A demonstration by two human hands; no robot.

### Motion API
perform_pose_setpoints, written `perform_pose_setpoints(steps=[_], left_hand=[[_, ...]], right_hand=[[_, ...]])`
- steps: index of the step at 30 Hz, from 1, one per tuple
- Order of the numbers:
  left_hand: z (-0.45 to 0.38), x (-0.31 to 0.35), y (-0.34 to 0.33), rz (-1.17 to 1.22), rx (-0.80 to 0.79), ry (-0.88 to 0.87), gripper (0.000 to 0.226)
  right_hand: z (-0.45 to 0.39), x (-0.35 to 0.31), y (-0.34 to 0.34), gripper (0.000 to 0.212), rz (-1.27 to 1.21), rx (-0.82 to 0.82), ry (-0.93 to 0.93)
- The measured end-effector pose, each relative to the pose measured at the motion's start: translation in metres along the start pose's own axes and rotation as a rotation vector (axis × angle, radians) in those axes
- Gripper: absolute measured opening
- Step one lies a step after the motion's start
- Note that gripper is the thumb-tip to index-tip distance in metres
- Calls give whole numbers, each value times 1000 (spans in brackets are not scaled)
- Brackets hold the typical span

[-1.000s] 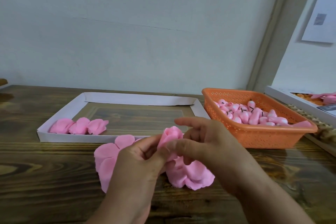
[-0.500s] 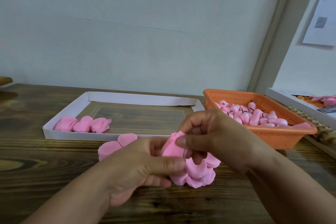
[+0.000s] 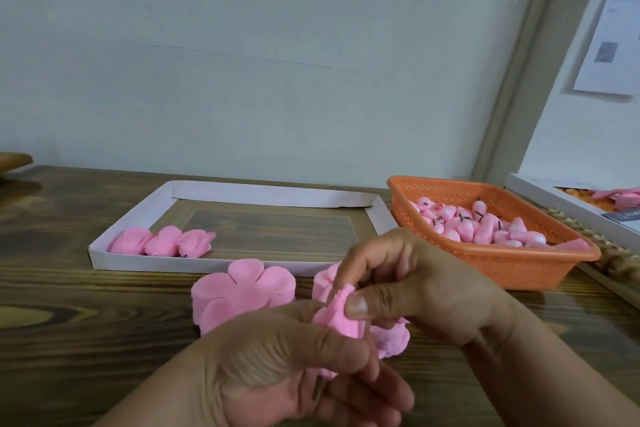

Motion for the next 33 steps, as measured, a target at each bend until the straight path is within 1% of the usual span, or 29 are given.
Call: perform_pose_setpoints(steps=[1, 3, 4, 5, 6, 7, 8, 9, 11, 13, 14, 15, 16, 19, 20, 22, 24, 25, 26, 27, 29, 31, 33], left_hand=[[-3, -1, 2, -29, -1, -17, 15], [-3, -1, -3, -70, -55, -2, 12], [-4, 3, -7, -86, -69, 8, 12], [-7, 7, -10, -98, -44, -7, 12], [-8, 11, -12, -87, 29, -29, 11], [-10, 16, -11, -48, 133, -65, 14], [-11, 21, -10, 8, 236, -109, 18], [-13, 24, -7, 70, 321, -159, 23], [-15, 25, -5, 164, 404, -213, 36], [-19, 22, -7, 197, 419, -204, 54], [-19, 20, -9, 206, 428, -188, 65], [-19, 18, -9, 212, 441, -192, 70], [-19, 17, -9, 214, 457, -206, 65], [-16, 13, -8, 219, 509, -252, 22], [-15, 11, -9, 229, 511, -254, 18], [-15, 8, -8, 232, 508, -237, 20], [-13, 7, -8, 233, 470, -218, 17], [-12, 7, -8, 229, 454, -212, 15], [-11, 8, -7, 221, 439, -208, 14], [-10, 8, -6, 200, 431, -208, 15], [-9, 10, -2, 130, 432, -212, 20], [-7, 11, 2, 34, 452, -204, 33], [-8, 10, 6, -36, 493, -191, 42]], right_hand=[[1, 1, 0, 16, 2, 12, -5], [1, 2, -1, 14, -2, 57, -11], [2, 1, 1, 11, 27, 133, 13], [5, 1, 5, 9, 123, 266, 73], [11, -1, 10, 7, 294, 444, 168], [19, -4, 11, 5, 495, 628, 279], [28, -4, 6, 4, 679, 753, 384], [32, -1, -4, 8, 814, 796, 471], [32, 13, -28, 14, 990, 759, 581], [26, 26, -40, 26, 1125, 770, 586], [22, 29, -42, 29, 1133, 804, 572], [19, 30, -42, 28, 1101, 848, 564], [17, 31, -42, 26, 1052, 887, 567], [12, 33, -47, 22, 999, 950, 592], [12, 34, -50, 20, 1025, 961, 601], [11, 34, -55, 11, 1082, 982, 616], [12, 35, -57, 9, 1018, 993, 581], [13, 36, -56, 10, 913, 993, 542], [13, 37, -55, 14, 742, 991, 489], [13, 39, -55, 17, 511, 981, 421], [10, 49, -55, 9, 59, 897, 242], [8, 58, -56, 8, -187, 797, 79], [6, 59, -57, 5, -312, 720, -5]])
Point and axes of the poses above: each hand's wrist, its own z-axis away from the middle knuckle, its own y-axis out of the back of the hand, x = y × z, the point moved 4 cm from there along -z, towards the middle knuckle, and after that the axes turned 6 degrees about y, right-handed, at the moved point
